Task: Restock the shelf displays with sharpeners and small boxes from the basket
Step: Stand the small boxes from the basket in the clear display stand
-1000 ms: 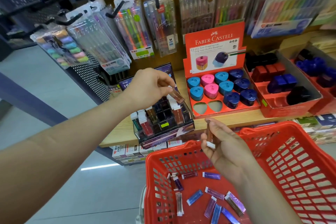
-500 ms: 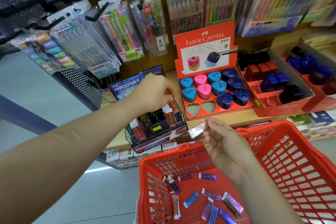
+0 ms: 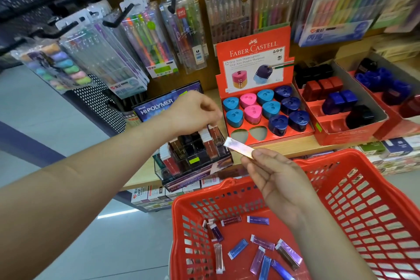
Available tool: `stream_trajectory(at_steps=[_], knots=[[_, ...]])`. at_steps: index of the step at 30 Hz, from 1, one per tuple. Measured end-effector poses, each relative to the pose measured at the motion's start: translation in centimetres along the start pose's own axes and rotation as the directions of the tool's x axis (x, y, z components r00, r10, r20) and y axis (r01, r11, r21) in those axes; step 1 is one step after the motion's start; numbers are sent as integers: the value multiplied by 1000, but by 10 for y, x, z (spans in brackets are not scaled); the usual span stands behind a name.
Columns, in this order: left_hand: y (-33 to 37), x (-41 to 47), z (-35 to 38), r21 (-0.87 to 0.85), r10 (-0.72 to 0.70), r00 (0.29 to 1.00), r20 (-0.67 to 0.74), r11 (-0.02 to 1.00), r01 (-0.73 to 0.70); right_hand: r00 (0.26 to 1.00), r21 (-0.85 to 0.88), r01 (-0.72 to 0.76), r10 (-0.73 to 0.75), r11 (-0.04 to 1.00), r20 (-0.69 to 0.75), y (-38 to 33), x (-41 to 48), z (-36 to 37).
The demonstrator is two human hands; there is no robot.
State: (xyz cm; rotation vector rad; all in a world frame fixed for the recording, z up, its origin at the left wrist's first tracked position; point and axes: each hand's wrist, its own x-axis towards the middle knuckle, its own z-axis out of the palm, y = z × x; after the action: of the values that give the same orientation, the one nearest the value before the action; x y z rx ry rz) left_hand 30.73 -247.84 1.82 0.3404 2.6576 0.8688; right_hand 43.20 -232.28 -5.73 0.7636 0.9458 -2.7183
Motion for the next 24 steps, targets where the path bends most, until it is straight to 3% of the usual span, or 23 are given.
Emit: stream_trajectory(at_steps=[2, 4, 7, 10, 12, 16, 21, 24], knots=[[6, -14, -2, -122, -19, 982, 186, 992, 43, 1000, 16, 17, -17, 1000, 10, 1, 0, 1], [8, -23, 1, -192, 4, 968, 253, 980, 46, 999, 34, 32, -33, 999, 7, 1, 0, 3], [7, -28, 2, -297, 19, 979, 204, 954, 44, 999, 18, 43, -43, 999, 17, 2, -3, 7], [5, -29, 0, -305, 14, 985, 171, 952, 40, 998, -60, 63, -61, 996, 29, 2, -7, 9], [3, -28, -4, -284, 16, 997, 71, 959, 5, 997, -82, 65, -62, 995, 36, 3, -8, 11], [-6, -17, -15, 20, 72, 977, -199, 997, -69, 998, -126, 57, -57, 990, 3, 4, -9, 8], [-11, -7, -7, 345, 192, 966, -174, 930, -123, 998, -156, 47, -53, 987, -38, 3, -7, 1], [-15, 0, 2, 441, 240, 961, -138, 884, -157, 998, -180, 50, -56, 982, -30, 2, -5, -1]])
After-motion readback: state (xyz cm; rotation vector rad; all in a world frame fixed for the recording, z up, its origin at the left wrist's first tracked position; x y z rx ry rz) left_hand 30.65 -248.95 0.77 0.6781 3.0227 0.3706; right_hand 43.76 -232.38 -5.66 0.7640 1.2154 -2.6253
